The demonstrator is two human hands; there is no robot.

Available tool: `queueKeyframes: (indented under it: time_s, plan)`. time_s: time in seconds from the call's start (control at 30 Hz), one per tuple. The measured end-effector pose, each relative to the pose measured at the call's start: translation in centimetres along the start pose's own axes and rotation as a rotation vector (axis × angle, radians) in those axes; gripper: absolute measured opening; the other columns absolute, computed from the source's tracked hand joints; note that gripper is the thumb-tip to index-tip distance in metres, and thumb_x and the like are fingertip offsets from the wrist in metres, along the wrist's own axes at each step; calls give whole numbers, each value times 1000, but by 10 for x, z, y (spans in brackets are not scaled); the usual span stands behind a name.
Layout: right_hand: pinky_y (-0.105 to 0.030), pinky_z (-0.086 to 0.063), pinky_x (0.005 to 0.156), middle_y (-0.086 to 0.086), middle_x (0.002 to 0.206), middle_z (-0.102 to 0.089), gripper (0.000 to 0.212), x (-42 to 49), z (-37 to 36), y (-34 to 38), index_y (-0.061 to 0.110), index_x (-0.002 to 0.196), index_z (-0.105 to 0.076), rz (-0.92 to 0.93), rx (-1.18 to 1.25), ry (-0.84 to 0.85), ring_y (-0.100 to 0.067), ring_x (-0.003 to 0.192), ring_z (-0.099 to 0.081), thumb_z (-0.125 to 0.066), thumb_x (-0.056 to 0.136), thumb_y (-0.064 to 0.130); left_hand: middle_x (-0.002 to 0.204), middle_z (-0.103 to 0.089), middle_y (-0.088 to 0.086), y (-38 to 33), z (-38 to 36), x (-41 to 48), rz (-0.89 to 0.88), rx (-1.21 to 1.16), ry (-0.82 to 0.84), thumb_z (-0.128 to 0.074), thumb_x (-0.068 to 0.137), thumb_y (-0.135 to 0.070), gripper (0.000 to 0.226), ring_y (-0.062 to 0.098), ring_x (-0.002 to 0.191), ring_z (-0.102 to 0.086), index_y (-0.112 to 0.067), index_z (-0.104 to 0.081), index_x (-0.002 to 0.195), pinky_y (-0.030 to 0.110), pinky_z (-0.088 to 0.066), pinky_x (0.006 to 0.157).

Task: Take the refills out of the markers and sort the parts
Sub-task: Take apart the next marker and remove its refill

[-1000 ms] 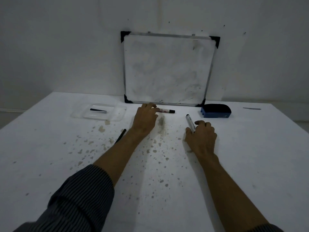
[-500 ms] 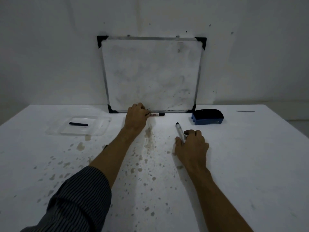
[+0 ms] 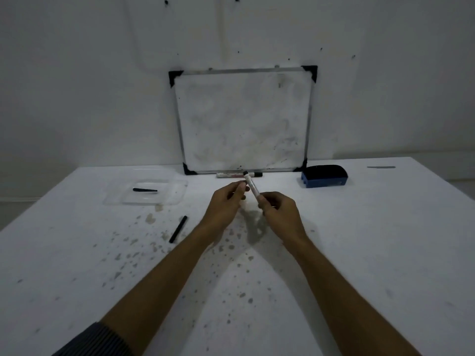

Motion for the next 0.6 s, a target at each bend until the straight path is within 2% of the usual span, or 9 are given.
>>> queueKeyframes:
  time_s: [0.07, 0.17, 0.2, 0.27, 0.33, 0.4, 0.47, 0.53, 0.6]
  plan:
    - [-35, -60, 89, 0, 108, -74, 27, -13, -16, 9, 16, 121, -69, -10, 33, 112, -17, 96, -70, -61, 101, 32, 115, -77, -1, 2, 9, -13, 55, -155, -49, -50, 107, -43, 34, 17, 105, -73, -24, -74, 123, 35, -59, 92]
    - [-19, -54, 76, 11, 97, -72, 22, -27, -34, 19, 19, 120, -67, 24, 43, 296, -4, 88, -70, -57, 103, 29, 107, -78, -7, 5, 24, -26, 84, -267, -90, -62, 101, -42, 29, 16, 96, -69, -24, -78, 117, 31, -55, 83]
    - [-17, -53, 73, 12, 96, -72, 21, -31, -38, 21, 21, 120, -65, 23, 49, 342, -3, 86, -71, -56, 103, 30, 101, -78, -8, 9, 30, -29, 94, -312, -93, -66, 99, -39, 25, 16, 91, -64, -25, -80, 113, 31, -51, 79]
    - [-22, -55, 75, 7, 104, -73, 21, -34, -42, 20, 24, 122, -60, 21, 46, 339, -7, 90, -71, -53, 104, 33, 96, -75, -7, 16, 37, -38, 114, -401, -75, -70, 97, -35, 21, 16, 86, -57, -24, -82, 109, 31, -47, 75]
    - [-28, -55, 82, 1, 111, -70, 26, -32, -39, 19, 22, 124, -57, 52, -1, 224, -12, 95, -69, -47, 106, 37, 101, -76, -4, 18, 39, -48, 98, -326, -23, -65, 99, -40, 25, 16, 88, -62, -26, -81, 111, 30, -52, 78]
    - [-31, -54, 82, 1, 105, -69, 30, -30, -33, 22, 20, 118, -59, 104, -10, 122, -16, 94, -67, -44, 106, 43, 102, -76, 2, 15, 33, -56, 68, -229, 80, -57, 103, -43, 30, 19, 90, -70, -26, -79, 114, 30, -58, 80]
    - [-32, -53, 79, 4, 91, -68, 36, -29, -27, 25, 20, 105, -63, 145, -21, 92, -16, 85, -66, -42, 105, 49, 90, -72, 5, 8, 24, -61, 61, -172, 175, -50, 107, -43, 34, 16, 72, -70, -22, -75, 118, 28, -58, 64]
    - [-28, -52, 72, 6, 83, -67, 41, -28, -21, 27, 18, 97, -66, 176, -61, 91, -13, 78, -65, -40, 105, 50, 77, -66, -5, 0, 16, -63, 11, -25, 247, -44, 109, -45, 36, 7, 54, -60, -24, -70, 121, 23, -50, 51]
    - [-23, -47, 67, 7, 77, -66, 45, -27, -18, 28, 17, 90, -67, 209, -152, 79, -9, 71, -63, -40, 105, 51, 72, -66, -21, -4, 11, -66, -64, 148, 277, -41, 109, -46, 35, -3, 54, -58, -28, -68, 123, 14, -44, 54]
Point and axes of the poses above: each hand's wrist, its own x-axis towards the middle knuckle, its own z-axis out of the back of the hand, y = z × x, the point moved 8 cm from there along x, towards the middle knuckle
